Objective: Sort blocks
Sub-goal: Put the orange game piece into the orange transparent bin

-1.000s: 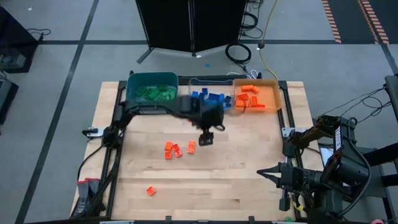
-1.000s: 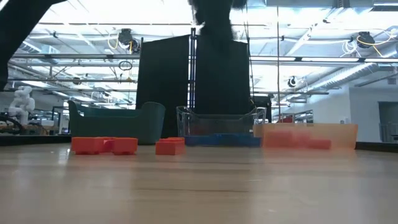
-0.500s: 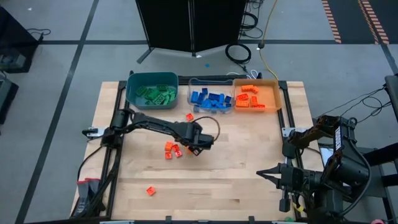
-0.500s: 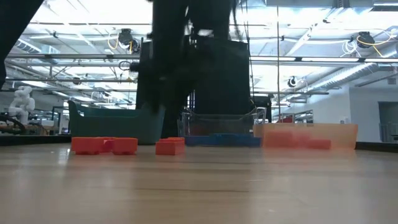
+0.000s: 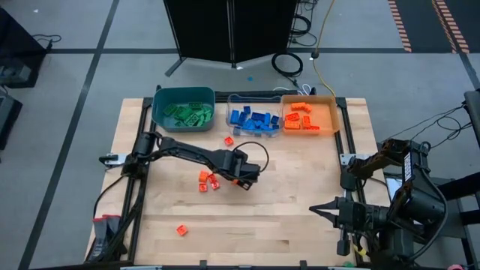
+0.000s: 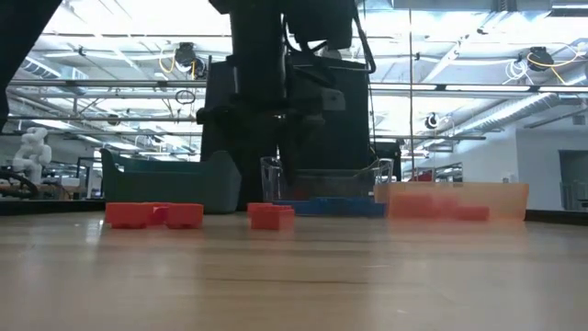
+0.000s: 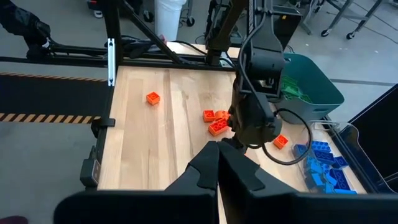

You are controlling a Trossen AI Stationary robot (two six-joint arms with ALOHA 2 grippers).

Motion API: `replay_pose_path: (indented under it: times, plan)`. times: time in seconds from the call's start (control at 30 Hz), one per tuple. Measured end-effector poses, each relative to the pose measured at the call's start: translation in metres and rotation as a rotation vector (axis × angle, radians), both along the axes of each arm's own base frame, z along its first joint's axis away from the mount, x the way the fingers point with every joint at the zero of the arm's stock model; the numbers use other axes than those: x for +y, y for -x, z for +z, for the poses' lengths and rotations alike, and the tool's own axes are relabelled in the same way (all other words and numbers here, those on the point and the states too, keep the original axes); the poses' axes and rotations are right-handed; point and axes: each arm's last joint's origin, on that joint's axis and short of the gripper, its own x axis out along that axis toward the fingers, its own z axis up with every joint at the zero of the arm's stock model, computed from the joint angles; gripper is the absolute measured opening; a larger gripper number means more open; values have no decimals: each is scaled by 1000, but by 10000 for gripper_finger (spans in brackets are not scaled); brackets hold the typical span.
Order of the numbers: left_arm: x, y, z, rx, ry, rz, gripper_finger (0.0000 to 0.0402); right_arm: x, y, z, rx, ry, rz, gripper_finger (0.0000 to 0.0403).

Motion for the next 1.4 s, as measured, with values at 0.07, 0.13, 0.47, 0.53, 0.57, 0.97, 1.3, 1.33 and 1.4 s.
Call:
replay_pose_path:
  times: [0.07, 0.13, 0.47, 0.53, 0.57, 0.97, 1.3, 1.33, 1.4]
  plan:
    - [0, -1, 2, -7, 5, 19, 296, 0, 0, 0, 3, -1, 2, 0]
    - [0, -2, 4, -19, 28, 47, 296, 0, 0, 0, 16, -8, 9, 0]
    - [-1, -4, -8, -39, 17, 78, 296, 1, 1, -2, 59, -29, 37, 0]
    - [2, 0, -15, -17, 7, 99, 296, 1, 1, -2, 61, -29, 38, 0]
    - [3, 1, -19, -4, 4, 104, 296, 1, 1, -2, 63, -30, 39, 0]
    - [4, -6, -63, 12, 64, 82, 258, 3, 4, -2, 62, -32, 51, 0]
    - [2, -11, -62, -10, 83, -4, 143, 4, 4, -2, 61, -34, 51, 0]
    - [2, -13, -60, -11, 83, -15, 143, 4, 4, -2, 61, -34, 51, 0]
    - [5, -18, -52, -20, 80, -47, 143, 3, 4, -2, 60, -33, 50, 0]
